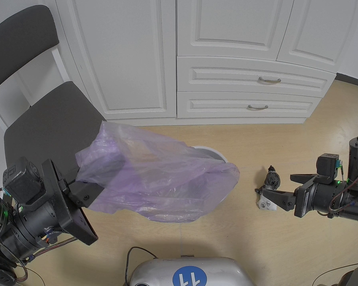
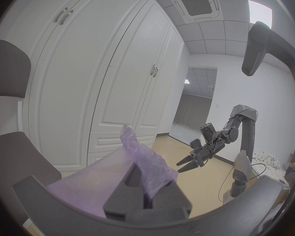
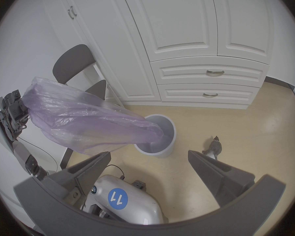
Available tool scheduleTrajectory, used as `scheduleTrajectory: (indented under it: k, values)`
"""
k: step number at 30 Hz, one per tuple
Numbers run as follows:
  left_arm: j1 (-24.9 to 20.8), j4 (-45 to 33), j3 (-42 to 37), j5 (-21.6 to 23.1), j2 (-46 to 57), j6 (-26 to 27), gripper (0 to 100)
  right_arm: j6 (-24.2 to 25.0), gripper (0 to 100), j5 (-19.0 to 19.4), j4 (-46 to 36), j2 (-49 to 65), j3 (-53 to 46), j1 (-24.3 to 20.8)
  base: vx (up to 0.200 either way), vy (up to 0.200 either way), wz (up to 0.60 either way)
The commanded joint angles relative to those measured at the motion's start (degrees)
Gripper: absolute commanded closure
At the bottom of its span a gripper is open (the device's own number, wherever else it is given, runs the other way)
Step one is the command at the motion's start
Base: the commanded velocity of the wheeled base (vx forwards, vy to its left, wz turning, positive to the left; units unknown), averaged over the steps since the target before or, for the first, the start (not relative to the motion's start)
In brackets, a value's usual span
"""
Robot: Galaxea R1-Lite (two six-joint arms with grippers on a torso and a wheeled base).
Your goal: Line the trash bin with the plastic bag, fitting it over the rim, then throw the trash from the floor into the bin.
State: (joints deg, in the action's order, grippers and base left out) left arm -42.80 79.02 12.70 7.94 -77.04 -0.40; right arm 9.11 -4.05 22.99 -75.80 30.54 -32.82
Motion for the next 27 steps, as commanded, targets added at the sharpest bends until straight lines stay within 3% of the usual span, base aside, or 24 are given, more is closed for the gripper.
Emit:
scheduleTrajectory:
  k: [1, 8, 13, 19, 27]
  values:
    - [-0.18, 0.17, -0.22, -0.03, -0.04, 0.05, 100, 0.03, 0, 0.0, 0.21, -0.22, -0.13, -0.41, 0.0, 0.0, 0.0]
    - [-0.62, 0.17, -0.4, 0.06, 0.32, 0.14, 100, 0.65, 0, -0.61, 0.39, -1.63, 0.22, -2.25, 0.0, 0.0, 0.0]
    - [-0.62, 0.26, -0.49, 0.06, 0.4, 0.14, 100, 1.62, 0, -3.51, 1.18, -3.92, 0.49, -4.8, 0.0, 0.0, 0.0]
    - [-0.62, 0.26, -0.57, 0.06, 0.14, 0.14, 100, 1.09, 0, -11.07, 16.47, -8.13, -2.94, -7.09, 0.0, 0.0, 0.0]
    - [-0.62, 0.26, -0.49, 0.06, -0.04, 0.23, 100, 0.91, 0, -11.25, 21.13, -11.21, -4.61, -6.38, 0.0, 0.0, 0.0]
